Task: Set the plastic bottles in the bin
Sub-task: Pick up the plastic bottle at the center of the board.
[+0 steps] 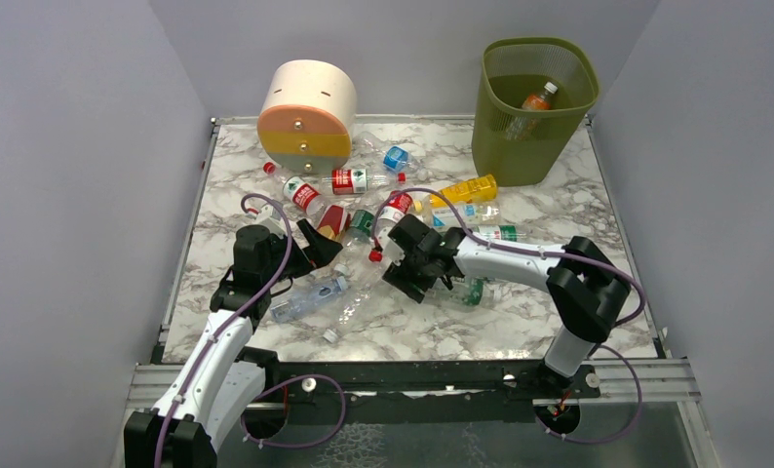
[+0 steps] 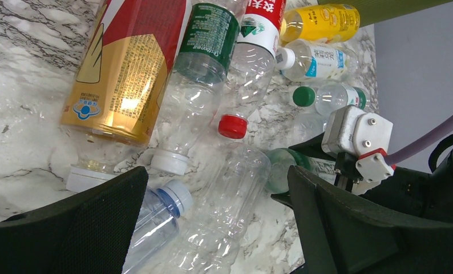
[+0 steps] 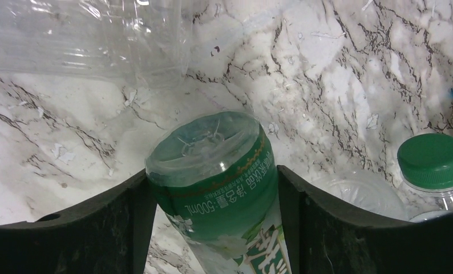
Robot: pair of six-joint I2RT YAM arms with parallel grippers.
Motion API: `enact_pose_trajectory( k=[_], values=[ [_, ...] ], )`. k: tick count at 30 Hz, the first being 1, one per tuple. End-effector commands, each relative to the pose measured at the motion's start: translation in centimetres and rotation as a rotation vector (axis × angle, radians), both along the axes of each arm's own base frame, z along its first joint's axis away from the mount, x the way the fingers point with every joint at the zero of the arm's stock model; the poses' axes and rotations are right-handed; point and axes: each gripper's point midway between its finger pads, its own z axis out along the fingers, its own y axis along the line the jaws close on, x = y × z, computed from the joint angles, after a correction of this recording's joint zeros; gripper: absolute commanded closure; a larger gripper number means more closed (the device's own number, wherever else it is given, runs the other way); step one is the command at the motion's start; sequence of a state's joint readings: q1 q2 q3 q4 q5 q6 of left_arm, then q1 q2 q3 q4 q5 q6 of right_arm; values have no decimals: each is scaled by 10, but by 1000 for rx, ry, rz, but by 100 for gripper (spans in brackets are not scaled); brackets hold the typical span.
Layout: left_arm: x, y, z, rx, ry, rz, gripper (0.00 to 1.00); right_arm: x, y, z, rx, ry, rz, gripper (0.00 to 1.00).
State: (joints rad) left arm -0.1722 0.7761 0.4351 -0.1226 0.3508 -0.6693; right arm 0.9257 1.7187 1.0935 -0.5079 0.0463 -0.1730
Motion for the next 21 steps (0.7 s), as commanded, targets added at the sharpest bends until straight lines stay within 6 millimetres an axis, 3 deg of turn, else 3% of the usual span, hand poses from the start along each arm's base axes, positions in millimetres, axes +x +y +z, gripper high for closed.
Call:
enact_pose_trajectory(
  k=[1,5,11,21],
  values=[
    [3,-1,18,2,-43,-6,1,8,22,24,87,-23,13,32],
    [2,-1,16,0,-39,-7,1,13,31,58,155,-61,8,36],
    [2,-1,17,-2,-41,-6,1,27,43,130,295,-178,-21,36],
    [1,-2,21,-6,-49,-10,1,95,45,254,444,-532,-152,35]
  ],
)
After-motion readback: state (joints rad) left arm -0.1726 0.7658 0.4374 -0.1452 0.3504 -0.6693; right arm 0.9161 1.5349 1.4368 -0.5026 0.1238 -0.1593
